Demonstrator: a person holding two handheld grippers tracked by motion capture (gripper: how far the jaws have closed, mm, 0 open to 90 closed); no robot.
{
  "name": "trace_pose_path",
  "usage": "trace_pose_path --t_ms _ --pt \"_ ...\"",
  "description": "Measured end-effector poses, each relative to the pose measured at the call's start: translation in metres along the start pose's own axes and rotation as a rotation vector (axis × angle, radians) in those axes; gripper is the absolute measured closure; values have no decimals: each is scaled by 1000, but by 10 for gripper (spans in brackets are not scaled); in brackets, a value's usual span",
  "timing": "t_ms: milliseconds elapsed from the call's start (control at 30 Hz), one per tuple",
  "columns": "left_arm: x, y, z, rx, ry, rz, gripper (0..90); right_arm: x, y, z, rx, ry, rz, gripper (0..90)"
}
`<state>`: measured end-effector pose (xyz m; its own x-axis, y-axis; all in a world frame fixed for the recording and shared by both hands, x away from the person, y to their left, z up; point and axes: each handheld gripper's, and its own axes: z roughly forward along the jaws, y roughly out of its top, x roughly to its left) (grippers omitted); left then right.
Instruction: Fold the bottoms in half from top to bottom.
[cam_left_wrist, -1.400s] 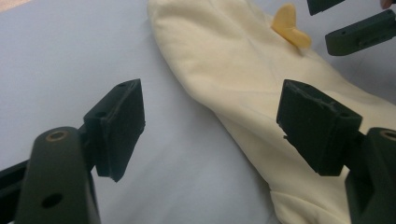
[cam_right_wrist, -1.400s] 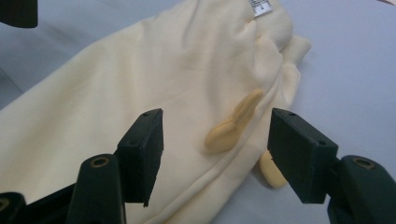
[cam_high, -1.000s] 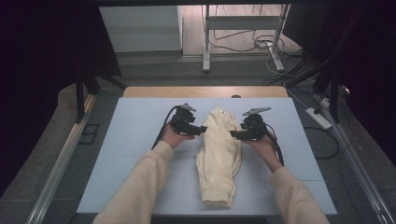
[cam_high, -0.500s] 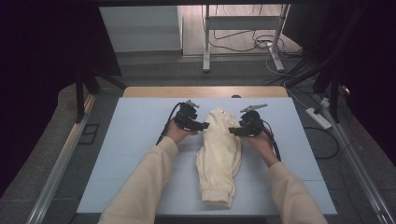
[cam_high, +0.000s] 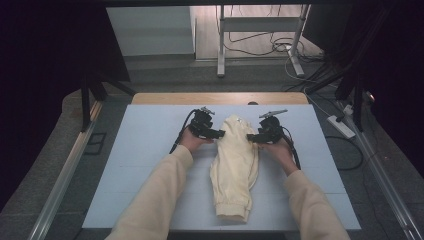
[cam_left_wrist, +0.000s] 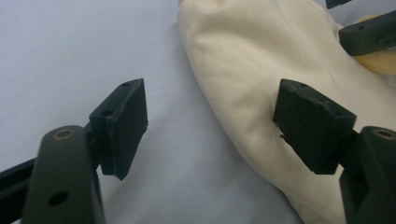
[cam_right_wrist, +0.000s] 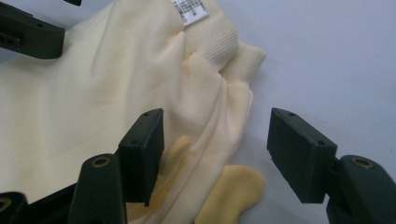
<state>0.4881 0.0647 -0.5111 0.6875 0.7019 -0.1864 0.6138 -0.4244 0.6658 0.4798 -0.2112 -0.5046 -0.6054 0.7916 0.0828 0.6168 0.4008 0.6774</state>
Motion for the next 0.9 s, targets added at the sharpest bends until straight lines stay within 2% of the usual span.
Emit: trace_pose_path --t_ms 333,467,667,900 --pt "-2 1 11 10 -22 3 299 3 -4 12 30 -4 -14 431" --pt "-3 1 17 24 -43 8 348 4 -4 13 34 12 -11 482" --pt "-5 1 21 32 -86 5 521 2 -5 13 33 46 3 544" --pt "-6 0 21 49 -96 19 774 4 -5 13 32 81 -9 668"
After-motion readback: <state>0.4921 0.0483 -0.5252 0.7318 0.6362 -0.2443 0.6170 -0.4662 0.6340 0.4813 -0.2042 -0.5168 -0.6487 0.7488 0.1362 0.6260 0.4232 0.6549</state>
